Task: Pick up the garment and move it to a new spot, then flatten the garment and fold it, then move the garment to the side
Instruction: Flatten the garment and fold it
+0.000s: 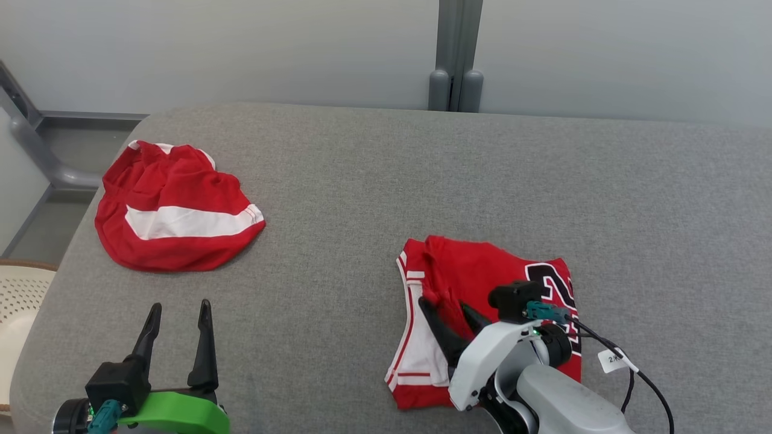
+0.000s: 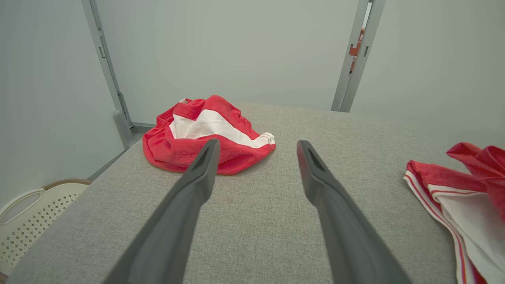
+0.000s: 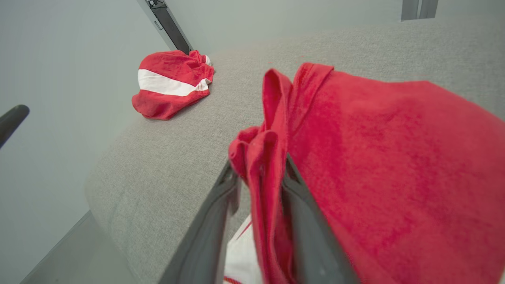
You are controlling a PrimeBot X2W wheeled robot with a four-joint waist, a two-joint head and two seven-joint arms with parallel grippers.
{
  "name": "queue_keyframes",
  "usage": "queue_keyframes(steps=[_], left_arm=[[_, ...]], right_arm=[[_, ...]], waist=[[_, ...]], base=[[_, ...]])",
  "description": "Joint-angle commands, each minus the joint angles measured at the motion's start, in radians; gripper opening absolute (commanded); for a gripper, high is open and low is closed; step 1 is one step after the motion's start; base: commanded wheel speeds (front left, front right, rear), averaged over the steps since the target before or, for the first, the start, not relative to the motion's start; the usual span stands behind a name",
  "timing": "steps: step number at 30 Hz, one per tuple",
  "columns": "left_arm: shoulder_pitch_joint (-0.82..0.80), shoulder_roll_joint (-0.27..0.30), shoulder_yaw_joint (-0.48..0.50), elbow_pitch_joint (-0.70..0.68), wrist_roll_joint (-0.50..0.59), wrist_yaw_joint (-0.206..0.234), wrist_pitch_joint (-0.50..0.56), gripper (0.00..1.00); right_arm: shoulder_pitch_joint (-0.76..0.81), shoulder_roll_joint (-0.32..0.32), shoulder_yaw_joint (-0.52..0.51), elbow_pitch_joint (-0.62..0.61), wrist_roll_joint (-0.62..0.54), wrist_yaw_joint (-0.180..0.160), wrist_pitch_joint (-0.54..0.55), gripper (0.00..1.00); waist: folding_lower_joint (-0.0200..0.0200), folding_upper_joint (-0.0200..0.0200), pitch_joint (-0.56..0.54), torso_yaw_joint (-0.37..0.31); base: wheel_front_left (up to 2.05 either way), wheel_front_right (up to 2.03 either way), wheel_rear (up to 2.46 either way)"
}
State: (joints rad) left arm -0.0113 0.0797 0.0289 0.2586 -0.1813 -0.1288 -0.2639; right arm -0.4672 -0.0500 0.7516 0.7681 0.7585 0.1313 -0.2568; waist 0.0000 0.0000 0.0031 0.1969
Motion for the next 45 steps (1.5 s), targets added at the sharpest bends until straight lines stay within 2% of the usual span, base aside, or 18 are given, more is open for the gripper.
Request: queue_keyframes(steps=[1, 6, 17, 21, 32, 45], left_arm=[[-0.001, 0.009, 0.001, 0.003, -0.002, -0.004, 0.0, 1.0], [0.015, 0.011, 0.008, 0.003, -0.002, -0.004, 0.0, 1.0], [0.038, 0.005, 0.017, -0.007, 0.01, -0.004, 0.0, 1.0], [0.044, 0.006, 0.019, -0.009, 0.018, -0.004, 0.0, 1.0], [0.054, 0.007, 0.024, -0.009, 0.033, -0.004, 0.0, 1.0], [0.066, 0.005, 0.028, 0.002, 0.039, -0.004, 0.0, 1.0]], right_arm=[[-0.011, -0.002, 0.004, 0.011, 0.005, -0.001, -0.008, 1.0], [-0.009, -0.002, -0.073, -0.006, -0.046, -0.001, -0.008, 1.0], [0.137, -0.112, -0.343, -0.181, -0.237, -0.001, -0.008, 1.0], [0.192, -0.13, -0.421, -0.264, -0.291, -0.001, -0.008, 1.0], [0.385, -0.122, -0.564, -0.495, -0.394, -0.001, -0.008, 1.0], [0.52, -0.087, -0.632, -0.61, -0.453, -0.001, -0.008, 1.0]], waist=[[0.0, 0.0, -0.012, -0.003], [0.0, 0.0, -0.031, -0.024], [0.0, 0.0, -0.06, -0.091], [0.0, 0.0, -0.068, -0.115], [0.0, 0.0, -0.086, -0.162], [0.0, 0.0, -0.097, -0.178]], base=[[0.0, 0.0, 0.0], [0.0, 0.0, 0.0], [0.0, 0.0, 0.0], [0.0, 0.0, 0.0], [0.0, 0.0, 0.0], [0.0, 0.0, 0.0]])
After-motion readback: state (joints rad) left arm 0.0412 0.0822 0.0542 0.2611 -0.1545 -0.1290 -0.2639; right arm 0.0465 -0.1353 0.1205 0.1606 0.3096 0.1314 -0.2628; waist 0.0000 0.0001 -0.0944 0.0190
